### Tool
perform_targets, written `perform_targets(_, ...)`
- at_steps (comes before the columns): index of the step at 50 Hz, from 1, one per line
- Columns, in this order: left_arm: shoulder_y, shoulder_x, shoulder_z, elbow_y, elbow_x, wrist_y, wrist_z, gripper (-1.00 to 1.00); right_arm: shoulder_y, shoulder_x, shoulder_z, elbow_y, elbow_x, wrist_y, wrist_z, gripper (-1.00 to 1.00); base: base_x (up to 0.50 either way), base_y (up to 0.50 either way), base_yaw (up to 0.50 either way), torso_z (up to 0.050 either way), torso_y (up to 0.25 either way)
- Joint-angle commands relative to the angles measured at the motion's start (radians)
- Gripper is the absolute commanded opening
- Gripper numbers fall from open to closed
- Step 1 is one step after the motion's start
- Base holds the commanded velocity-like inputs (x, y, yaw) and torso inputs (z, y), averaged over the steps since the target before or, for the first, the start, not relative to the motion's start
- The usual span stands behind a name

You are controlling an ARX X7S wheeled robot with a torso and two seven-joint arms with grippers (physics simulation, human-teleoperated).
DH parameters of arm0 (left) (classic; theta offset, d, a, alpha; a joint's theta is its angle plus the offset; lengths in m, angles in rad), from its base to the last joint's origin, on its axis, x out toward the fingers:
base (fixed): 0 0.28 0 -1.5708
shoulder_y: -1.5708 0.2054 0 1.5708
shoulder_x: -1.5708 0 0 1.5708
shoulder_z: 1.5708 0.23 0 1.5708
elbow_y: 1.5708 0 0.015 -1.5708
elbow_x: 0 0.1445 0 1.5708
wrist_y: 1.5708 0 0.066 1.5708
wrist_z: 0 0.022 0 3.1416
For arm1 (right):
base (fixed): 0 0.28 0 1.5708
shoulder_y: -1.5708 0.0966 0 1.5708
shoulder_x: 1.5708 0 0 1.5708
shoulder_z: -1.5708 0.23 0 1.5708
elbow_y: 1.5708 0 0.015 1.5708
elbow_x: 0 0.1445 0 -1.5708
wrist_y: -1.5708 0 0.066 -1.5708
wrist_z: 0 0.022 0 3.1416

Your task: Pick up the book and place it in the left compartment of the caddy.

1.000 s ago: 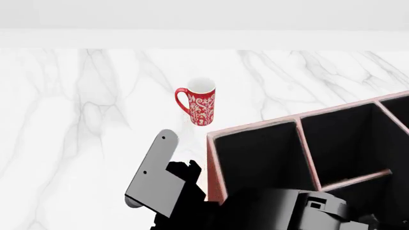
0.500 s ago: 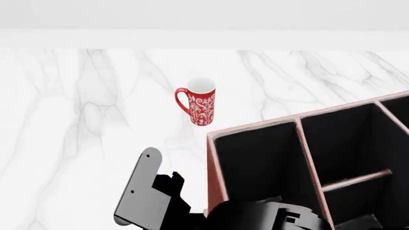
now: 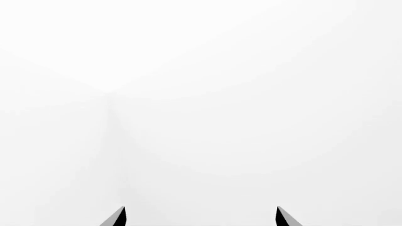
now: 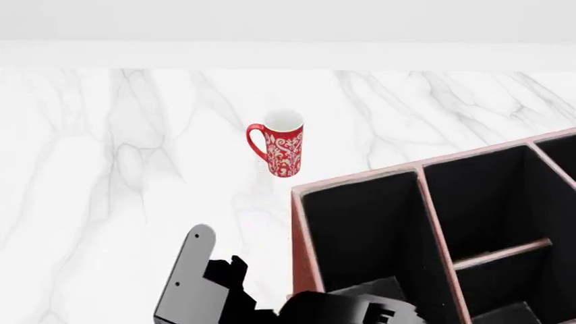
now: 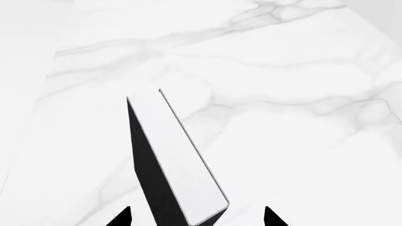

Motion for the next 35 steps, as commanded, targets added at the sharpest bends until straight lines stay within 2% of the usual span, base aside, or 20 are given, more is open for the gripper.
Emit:
perform_targets(1,-0.005,0.000,0.002,0.000,0.010,-0.010,0.003,1.00,-0.038,-0.049,0.003,0.092,-0.017,-0.028,-0.043,1.00,0.00,0.00,0.00,0.000,0.000)
perform_targets(35,-0.028,0.000,0.026,0.000,0.050,-0.042,0.011,1.00,-0.138,-0.182,0.018,0.369,-0.039,-0.098,-0.190,1.00,0.00,0.00,0.00,0.000,0.000)
